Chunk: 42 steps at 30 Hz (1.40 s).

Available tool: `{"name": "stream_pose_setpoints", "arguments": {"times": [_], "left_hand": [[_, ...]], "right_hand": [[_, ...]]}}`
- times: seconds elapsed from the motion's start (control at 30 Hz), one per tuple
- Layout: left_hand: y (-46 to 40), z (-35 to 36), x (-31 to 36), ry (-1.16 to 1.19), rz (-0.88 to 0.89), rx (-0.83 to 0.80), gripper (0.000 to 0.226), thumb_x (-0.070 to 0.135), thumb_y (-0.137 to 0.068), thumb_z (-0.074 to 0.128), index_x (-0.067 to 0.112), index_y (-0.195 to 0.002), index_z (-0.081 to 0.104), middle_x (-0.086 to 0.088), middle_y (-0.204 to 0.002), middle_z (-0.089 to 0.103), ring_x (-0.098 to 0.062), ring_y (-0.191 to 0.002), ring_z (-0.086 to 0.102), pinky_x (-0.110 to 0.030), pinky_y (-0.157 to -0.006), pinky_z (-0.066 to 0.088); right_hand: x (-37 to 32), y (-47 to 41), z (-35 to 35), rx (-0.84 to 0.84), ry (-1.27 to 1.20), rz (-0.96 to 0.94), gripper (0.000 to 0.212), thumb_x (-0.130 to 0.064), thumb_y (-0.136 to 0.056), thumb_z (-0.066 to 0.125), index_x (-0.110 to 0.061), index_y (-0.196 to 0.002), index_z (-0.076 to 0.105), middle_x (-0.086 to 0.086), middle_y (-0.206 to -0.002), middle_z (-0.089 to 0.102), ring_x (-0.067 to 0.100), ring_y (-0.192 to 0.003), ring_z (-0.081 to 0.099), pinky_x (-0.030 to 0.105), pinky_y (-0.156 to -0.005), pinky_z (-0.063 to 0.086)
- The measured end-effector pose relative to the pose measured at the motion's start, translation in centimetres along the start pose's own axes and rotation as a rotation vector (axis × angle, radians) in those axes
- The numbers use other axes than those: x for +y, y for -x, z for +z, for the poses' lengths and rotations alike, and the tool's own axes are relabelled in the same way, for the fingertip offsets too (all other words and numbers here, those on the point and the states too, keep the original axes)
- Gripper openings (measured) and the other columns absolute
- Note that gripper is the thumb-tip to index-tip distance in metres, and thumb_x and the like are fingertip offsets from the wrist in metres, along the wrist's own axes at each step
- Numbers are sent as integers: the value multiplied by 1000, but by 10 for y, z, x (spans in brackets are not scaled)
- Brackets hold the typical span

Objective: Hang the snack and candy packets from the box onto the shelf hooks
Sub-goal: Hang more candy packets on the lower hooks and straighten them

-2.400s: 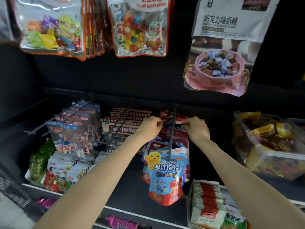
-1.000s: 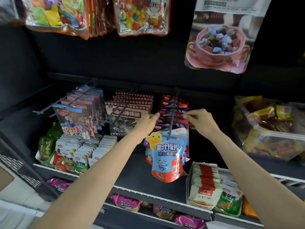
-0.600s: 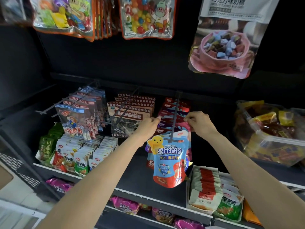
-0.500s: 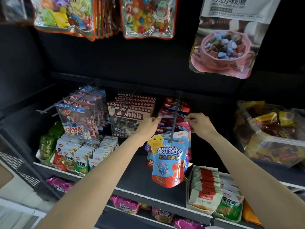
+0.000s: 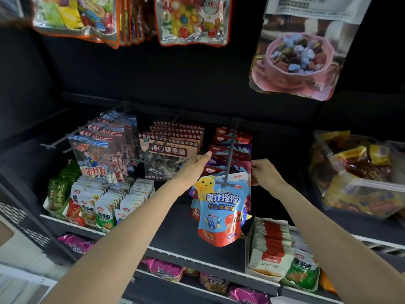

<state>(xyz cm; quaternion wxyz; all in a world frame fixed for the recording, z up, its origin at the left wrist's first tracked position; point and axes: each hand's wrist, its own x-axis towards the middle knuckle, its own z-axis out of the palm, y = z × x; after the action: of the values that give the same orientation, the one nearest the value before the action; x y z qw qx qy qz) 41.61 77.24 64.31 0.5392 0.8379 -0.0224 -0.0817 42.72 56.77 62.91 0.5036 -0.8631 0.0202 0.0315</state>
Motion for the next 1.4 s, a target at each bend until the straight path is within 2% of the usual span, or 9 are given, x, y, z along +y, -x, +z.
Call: {"name": "stream_pose_setpoints", "arguments": {"times": [0.13, 0.23, 0.4, 0.57, 0.73, 0.97, 1.17, 1.27, 1.4], "left_hand": [[-1, -2, -2, -8, -21, -13, 60, 54, -97, 31, 17, -144, 36, -3, -152, 32, -20, -140, 27, -35, -112, 20], [0, -2, -1, 94, -48, -72, 58, 55, -96, 32, 19, -141, 41, 0, -145, 43, -17, -136, 36, -35, -115, 21], [-6, -7, -7, 170, -85, -26, 42, 34, -101, 26, 11, -120, 55, 0, -124, 58, -16, -115, 51, -30, -103, 33], [-1, -12, -4, 89, 13, 57, 30, 18, -100, 38, 5, -115, 61, -4, -113, 63, -16, -105, 56, -23, -86, 40], [1, -13, -8, 44, 83, 85, 29, 17, -100, 38, 9, -114, 62, -8, -119, 64, -20, -111, 58, -36, -101, 42], [8, -12, -13, -84, 59, 75, 36, 30, -99, 39, 12, -118, 63, -5, -119, 64, -20, -112, 56, -34, -102, 39], [15, -2, -12, -49, 59, 114, 24, 17, -101, 35, 8, -93, 56, -1, -94, 53, -11, -85, 45, -15, -63, 32], [15, 0, -13, -13, 48, 97, 27, 17, -102, 32, 11, -87, 54, 2, -83, 51, -13, -85, 45, -21, -63, 33], [12, -3, -10, 20, 53, 72, 25, 16, -102, 31, 11, -97, 55, 2, -89, 52, -12, -93, 46, -13, -67, 34]], "right_hand": [[2, 1, 6, -12, -63, 9, 28, -7, -98, 41, 0, -95, 68, 10, -90, 72, 20, -80, 70, 31, -70, 57], [-1, 2, 6, -35, -78, 11, 28, -8, -98, 41, -3, -93, 68, 4, -85, 71, 12, -73, 68, 20, -61, 53], [-4, 4, -5, -59, -92, -27, 25, -5, -99, 42, -8, -103, 66, 6, -95, 70, 19, -90, 67, 30, -79, 56], [-10, 11, -15, 215, 5, -178, 9, -12, -93, 57, -11, -100, 63, 1, -92, 67, 14, -89, 64, 35, -83, 55], [-13, 24, -10, 222, 72, -242, 12, -16, -95, 54, -10, -94, 65, 0, -89, 67, 16, -87, 64, 38, -82, 56], [-8, 21, -9, 246, 81, -202, 25, -8, -97, 48, -9, -108, 70, 7, -107, 68, 22, -96, 64, 41, -90, 53], [-3, 18, -6, 260, 51, -131, 25, -7, -97, 48, -7, -108, 70, 5, -101, 69, 21, -98, 64, 36, -93, 51], [3, 16, -2, 247, 29, -65, 25, -9, -96, 48, -9, -105, 71, 7, -100, 71, 23, -96, 66, 44, -93, 51], [5, 16, 3, 212, 13, -41, 26, -8, -96, 46, -12, -96, 72, 8, -94, 72, 26, -92, 67, 49, -89, 52]]}}
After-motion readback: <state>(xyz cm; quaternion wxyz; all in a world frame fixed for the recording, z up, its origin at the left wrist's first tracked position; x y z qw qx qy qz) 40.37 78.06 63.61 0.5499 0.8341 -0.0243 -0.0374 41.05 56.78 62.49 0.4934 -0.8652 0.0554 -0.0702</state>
